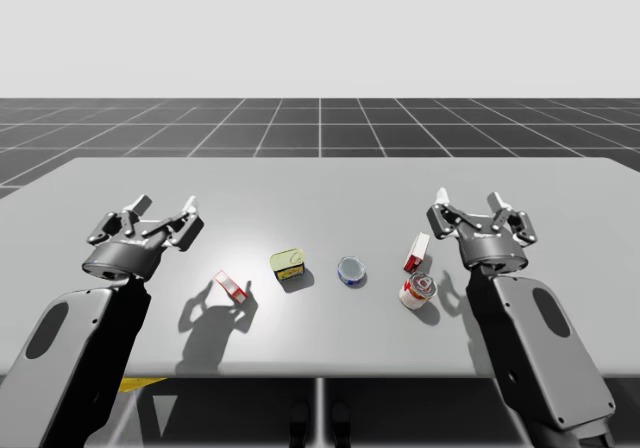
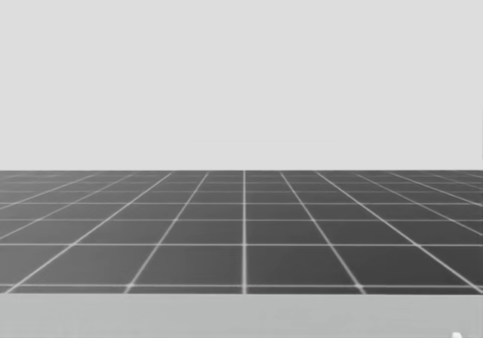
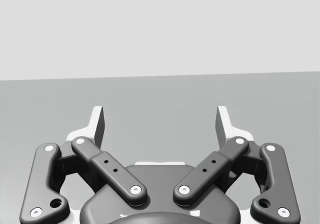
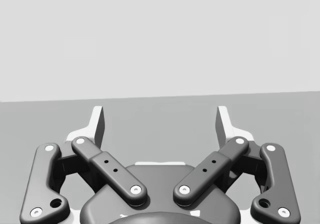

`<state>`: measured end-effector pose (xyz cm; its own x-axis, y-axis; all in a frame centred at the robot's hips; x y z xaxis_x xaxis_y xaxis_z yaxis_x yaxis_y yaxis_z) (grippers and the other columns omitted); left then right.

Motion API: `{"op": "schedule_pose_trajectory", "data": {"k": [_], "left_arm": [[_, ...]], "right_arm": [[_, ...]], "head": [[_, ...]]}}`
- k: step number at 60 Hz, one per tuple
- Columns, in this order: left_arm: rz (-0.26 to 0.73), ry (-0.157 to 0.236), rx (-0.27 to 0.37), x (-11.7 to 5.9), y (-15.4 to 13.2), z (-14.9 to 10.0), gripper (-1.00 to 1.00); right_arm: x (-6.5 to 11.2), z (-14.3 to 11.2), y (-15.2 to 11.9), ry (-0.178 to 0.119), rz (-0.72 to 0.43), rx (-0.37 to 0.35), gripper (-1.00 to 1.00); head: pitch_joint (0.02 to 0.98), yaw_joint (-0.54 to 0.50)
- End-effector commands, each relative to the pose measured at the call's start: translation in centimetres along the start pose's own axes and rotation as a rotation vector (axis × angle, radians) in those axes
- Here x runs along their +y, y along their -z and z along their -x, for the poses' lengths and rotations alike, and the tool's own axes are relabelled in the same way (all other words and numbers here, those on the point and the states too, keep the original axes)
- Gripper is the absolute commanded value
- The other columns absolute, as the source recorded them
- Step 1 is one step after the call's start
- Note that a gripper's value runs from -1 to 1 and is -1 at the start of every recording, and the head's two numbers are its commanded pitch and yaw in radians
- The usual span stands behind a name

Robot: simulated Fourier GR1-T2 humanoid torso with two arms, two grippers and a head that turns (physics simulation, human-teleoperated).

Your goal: Pick up the tomato soup can and lift it.

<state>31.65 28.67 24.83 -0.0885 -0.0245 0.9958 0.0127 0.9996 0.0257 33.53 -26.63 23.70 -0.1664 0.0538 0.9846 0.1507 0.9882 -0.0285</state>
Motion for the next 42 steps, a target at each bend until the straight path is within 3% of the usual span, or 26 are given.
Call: {"op": "schedule_pose_trajectory", "data": {"k": [1, 3, 7, 15, 42], "left_arm": [[-0.006, 0.005, 0.0, 0.09, -0.01, 0.0, -1.0], [-0.005, 0.007, -0.001, 0.07, 0.0, 0.02, -1.0], [-0.006, 0.01, -0.001, 0.03, -0.02, 0.03, -1.0], [-0.017, 0.023, -0.003, 0.01, -0.03, 0.06, -1.0], [-0.024, 0.046, 0.005, -0.15, 0.06, 0.21, -1.0]], "right_arm": [[-0.07, -0.02, -0.09, 0.009, 0.036, -0.021, -1.0], [-0.22, -0.23, -0.02, 0.006, 0.035, -0.033, -1.0], [-0.29, -0.29, 0.11, 0.032, -0.014, 0.005, -1.0], [-0.26, -0.23, 0.11, 0.006, -0.006, 0.002, -1.0], [-0.67, -0.39, 0.2, -0.006, 0.032, -0.002, -1.0]], "head": [[0.108, 0.01], [0.11, 0.01], [0.122, 0.01], [0.188, 0.02], [0.509, 0.03]]}}
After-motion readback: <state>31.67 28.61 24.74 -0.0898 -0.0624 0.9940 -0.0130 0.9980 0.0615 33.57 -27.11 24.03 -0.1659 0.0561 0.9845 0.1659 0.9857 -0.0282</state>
